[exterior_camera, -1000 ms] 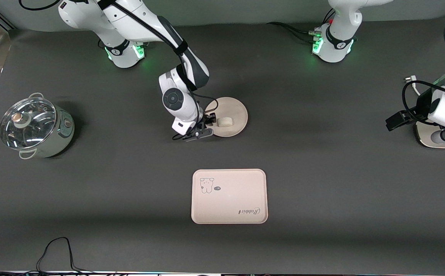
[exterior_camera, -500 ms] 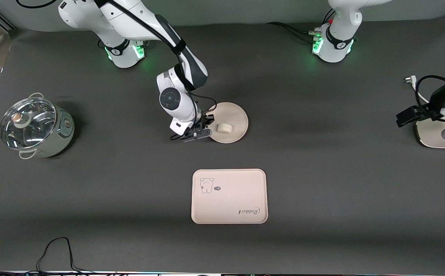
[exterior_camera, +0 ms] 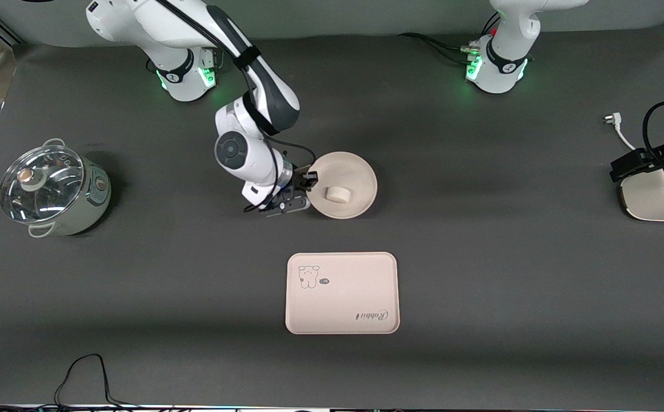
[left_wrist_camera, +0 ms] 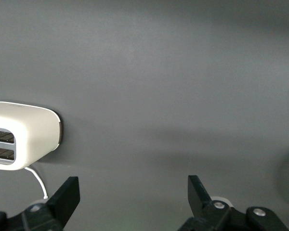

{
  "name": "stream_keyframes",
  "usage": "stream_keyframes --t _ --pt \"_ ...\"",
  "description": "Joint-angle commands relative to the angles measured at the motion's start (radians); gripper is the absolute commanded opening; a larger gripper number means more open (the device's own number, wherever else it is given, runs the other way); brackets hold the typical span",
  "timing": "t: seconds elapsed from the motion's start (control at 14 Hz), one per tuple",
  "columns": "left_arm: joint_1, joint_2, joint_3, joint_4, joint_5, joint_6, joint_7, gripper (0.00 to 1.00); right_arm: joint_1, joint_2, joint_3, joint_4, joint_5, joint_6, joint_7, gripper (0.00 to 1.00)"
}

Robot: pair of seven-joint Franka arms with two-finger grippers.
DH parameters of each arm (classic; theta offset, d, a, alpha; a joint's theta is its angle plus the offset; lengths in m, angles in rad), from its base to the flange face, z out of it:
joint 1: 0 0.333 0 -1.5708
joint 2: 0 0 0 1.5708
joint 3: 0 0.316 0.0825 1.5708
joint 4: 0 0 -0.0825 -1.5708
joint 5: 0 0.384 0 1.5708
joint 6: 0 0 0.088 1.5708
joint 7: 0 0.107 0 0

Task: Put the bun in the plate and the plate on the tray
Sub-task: 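Carry the plate onto the bunny tray with the right gripper and release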

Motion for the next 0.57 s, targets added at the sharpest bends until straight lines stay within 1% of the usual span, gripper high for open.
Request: stream_keyframes --t 0.0,0.14,0.36,0.43,0.5 --pt "-0.022 0.017 0.023 0.029 -0.006 -0.014 0.033 1.00 -0.053 0.084 -0.007 0.248 0.009 -0.086 0.001 0.00" --pt "-0.025 0.026 0.023 0.037 -0.006 -0.009 0.033 1.00 -0.087 0.227 -0.007 0.460 0.007 -0.101 0.001 0.00" --pt "-0.022 0.037 0.023 0.041 -0.003 -0.015 0.037 1.00 -0.151 0.485 -0.007 0.752 0.012 -0.101 0.005 0.00" --pt "-0.022 0.037 0.023 0.043 -0.003 -0.017 0.044 1.00 -0.174 0.545 -0.007 0.818 0.012 -0.100 0.005 0.00" --pt "-0.023 0.037 0.023 0.043 -0.003 -0.017 0.056 1.00 -0.202 0.590 -0.002 0.853 0.013 -0.097 0.002 0.00"
